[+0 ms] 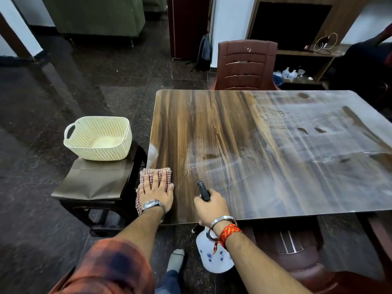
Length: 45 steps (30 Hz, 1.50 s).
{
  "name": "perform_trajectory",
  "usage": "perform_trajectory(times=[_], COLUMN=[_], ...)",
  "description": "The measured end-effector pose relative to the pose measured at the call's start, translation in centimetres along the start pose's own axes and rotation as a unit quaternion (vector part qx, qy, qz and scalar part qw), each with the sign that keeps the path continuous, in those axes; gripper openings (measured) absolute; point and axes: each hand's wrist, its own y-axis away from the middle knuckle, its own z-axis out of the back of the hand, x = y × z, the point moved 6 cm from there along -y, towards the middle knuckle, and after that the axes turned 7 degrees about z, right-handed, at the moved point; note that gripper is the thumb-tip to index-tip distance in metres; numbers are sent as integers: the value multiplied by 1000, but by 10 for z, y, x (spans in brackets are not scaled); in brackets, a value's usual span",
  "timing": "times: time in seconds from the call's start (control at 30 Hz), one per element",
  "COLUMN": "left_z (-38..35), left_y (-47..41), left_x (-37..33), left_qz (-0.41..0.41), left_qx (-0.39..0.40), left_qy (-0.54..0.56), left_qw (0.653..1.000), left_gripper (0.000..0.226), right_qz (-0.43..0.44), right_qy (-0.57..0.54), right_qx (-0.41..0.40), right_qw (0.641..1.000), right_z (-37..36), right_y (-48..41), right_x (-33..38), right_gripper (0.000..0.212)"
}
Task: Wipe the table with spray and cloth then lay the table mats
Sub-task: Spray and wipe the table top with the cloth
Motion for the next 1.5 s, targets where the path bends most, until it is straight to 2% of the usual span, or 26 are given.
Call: perform_trajectory(times=[0.27,0.47,0.57,0.83,1.07,1.13,1.23,1.37,1.5], left_z=[22,32,33,10,-24,-32,-31,-13,-3], left_y=[-100,-165,-183,-175,-77,-58,-45,-52,-41], left_x=[-29,-61,-94,-193,-261,-263,-239,-150,-61], left_qz=[-31,-34,-76,-202,-342,-326,-263,-93,40], left_qx=[-20,-26,-21,-12,15,29,26,-17,-23], left_qy=[2,-10,-27,-53,-82,-74,-53,-14,6], left_qw=[999,999,997,978,936,942,963,995,999], left_gripper=[61,60,60,60,58,59,63,61,60], right_qz=[-28,-87,-109,-154,-166,-172,-160,-123,-83], right_qy=[20,13,5,-35,-5,12,17,25,16], right_qx=[-2,-50,-79,-177,-220,-218,-204,-154,-107], right_qw=[999,995,991,971,961,961,966,980,991], right_z=[-8,3,16,65,110,121,133,130,125], right_y=[-83,-131,-144,-149,-113,-100,-84,-59,-33], right_x=[46,49,41,15,-21,-35,-48,-62,-73], right_gripper=[12,15,13,9,15,23,17,20,21])
